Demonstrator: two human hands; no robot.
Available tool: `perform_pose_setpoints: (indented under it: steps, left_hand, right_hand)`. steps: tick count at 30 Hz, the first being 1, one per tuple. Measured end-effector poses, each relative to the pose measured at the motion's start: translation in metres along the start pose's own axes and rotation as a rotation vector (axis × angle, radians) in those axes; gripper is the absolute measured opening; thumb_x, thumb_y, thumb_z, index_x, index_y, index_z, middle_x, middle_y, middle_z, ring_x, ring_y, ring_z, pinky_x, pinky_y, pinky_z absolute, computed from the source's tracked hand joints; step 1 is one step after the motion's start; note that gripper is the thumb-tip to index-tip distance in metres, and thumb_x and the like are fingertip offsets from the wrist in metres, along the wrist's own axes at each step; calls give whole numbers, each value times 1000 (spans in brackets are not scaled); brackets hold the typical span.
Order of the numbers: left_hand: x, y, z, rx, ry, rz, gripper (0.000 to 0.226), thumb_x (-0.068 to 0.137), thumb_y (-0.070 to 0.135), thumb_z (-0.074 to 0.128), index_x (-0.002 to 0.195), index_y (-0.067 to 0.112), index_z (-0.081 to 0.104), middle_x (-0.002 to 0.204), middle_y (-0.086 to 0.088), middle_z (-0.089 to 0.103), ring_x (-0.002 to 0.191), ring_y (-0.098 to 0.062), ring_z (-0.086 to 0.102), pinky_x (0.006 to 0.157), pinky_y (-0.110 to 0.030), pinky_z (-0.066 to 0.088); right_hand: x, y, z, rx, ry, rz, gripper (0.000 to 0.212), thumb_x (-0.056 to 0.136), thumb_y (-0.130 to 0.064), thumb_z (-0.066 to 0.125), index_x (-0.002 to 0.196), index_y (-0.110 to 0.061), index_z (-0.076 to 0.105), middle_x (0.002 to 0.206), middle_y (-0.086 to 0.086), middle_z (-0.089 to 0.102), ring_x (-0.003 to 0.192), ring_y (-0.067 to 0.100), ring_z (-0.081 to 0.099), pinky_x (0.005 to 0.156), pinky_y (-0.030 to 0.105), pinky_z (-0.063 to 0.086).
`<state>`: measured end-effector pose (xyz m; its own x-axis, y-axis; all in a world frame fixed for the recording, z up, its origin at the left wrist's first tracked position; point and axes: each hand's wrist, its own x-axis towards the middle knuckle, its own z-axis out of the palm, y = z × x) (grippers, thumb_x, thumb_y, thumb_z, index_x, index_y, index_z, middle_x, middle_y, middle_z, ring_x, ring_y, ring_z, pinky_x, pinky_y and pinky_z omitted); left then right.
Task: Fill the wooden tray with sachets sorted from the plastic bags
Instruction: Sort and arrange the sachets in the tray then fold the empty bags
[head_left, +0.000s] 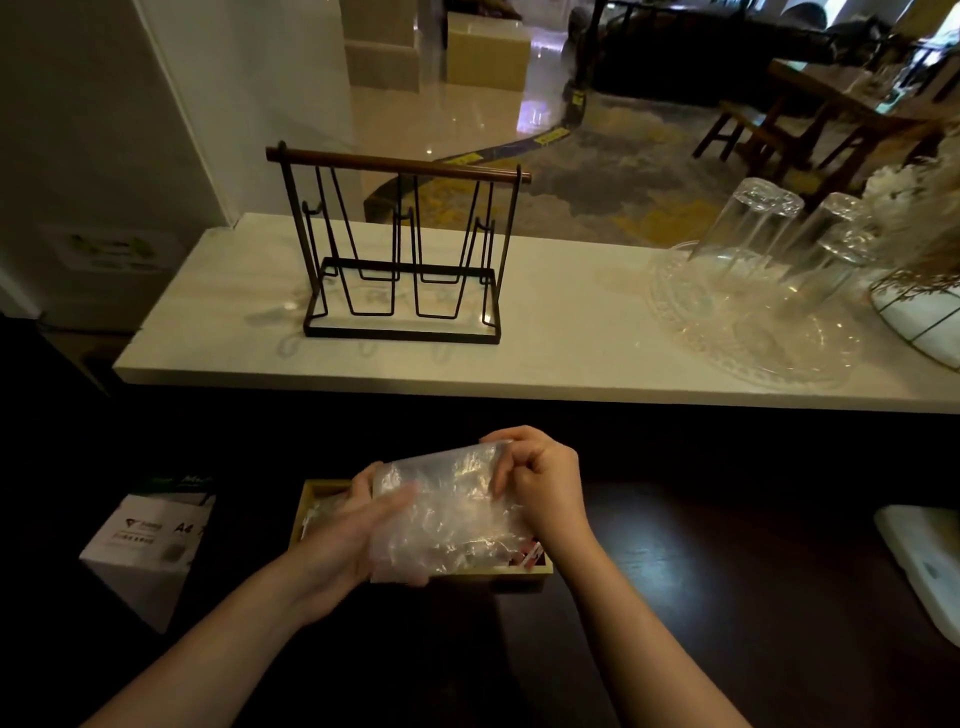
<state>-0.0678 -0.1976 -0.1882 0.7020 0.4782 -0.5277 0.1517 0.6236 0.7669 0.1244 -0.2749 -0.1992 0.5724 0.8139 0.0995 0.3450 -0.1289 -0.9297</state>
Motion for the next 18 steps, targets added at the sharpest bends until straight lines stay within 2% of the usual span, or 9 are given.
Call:
perform_pose_setpoints:
  steps: [1, 3, 5, 6, 7, 9, 12, 15, 18]
  left_hand:
    - [-1, -2, -2, 42, -28, -24, 90, 51, 39, 88, 128, 28, 42, 120, -13, 64, 93, -36, 69, 58, -42, 59]
    - [-4, -3, -1, 169, -60, -23, 57, 74, 21, 75, 123, 18, 46, 103, -15, 71, 78, -34, 71, 43, -28, 53]
    - [-3, -4, 0, 240, 20, 54, 32, 86, 10, 59, 116, 6, 48, 77, -13, 72, 58, -22, 67, 36, -21, 42]
    - [-1, -6, -2, 255, 84, 101, 26, 89, 8, 55, 114, 3, 49, 66, -10, 68, 49, -16, 62, 34, -19, 38]
    - [0, -7, -4, 259, 139, 147, 23, 91, 7, 53, 112, 1, 50, 58, -7, 64, 43, -12, 57, 32, -18, 35]
    - [3, -9, -6, 231, 224, 214, 20, 93, 8, 49, 111, 1, 51, 51, -4, 58, 36, -8, 48, 31, -17, 31]
    - [7, -15, -8, 126, 275, 267, 23, 95, 11, 46, 116, 3, 50, 60, -6, 56, 39, -7, 47, 33, -16, 32]
    - [9, -22, 0, 41, 209, 305, 28, 95, 15, 45, 122, 11, 49, 85, -7, 66, 58, -12, 59, 44, -21, 42]
    - [11, -34, 6, 56, 89, 293, 33, 95, 12, 46, 126, 24, 48, 111, -2, 70, 92, -19, 68, 73, -36, 52]
  right_hand:
    - [0, -1, 1, -8, 20, -9, 58, 61, 23, 40, 37, -27, 56, 88, -6, 69, 90, 1, 63, 80, 12, 45]
    - [2, -2, 4, -9, 69, 2, 52, 68, 20, 43, 48, -23, 64, 88, -7, 70, 89, 0, 63, 80, 15, 45]
    - [2, -7, 3, 63, 52, 99, 32, 88, -1, 51, 87, -25, 72, 98, -10, 68, 92, -1, 63, 79, 15, 47]
    - [1, -9, 3, 187, -8, 193, 22, 93, -19, 54, 110, -25, 66, 108, -9, 65, 96, 0, 62, 80, 16, 49]
    - [0, -8, 3, 318, -77, 302, 37, 92, -36, 56, 127, -25, 55, 118, -6, 61, 103, 3, 60, 84, 20, 50]
    - [-6, -6, 5, 520, -190, 448, 69, 80, -51, 61, 141, -26, 38, 129, 0, 54, 112, 16, 61, 95, 36, 51]
    - [-22, -4, 19, 738, -286, 461, 80, 75, -41, 74, 141, -22, 34, 131, 8, 57, 113, 26, 64, 101, 45, 48]
    - [-43, 1, 43, 762, -386, 442, 72, 77, -31, 75, 137, -14, 40, 130, 8, 62, 120, 24, 59, 103, 39, 46]
    - [-62, -2, 66, 643, -316, 476, 45, 88, -28, 65, 127, -13, 50, 106, 4, 71, 92, 17, 68, 79, 30, 51]
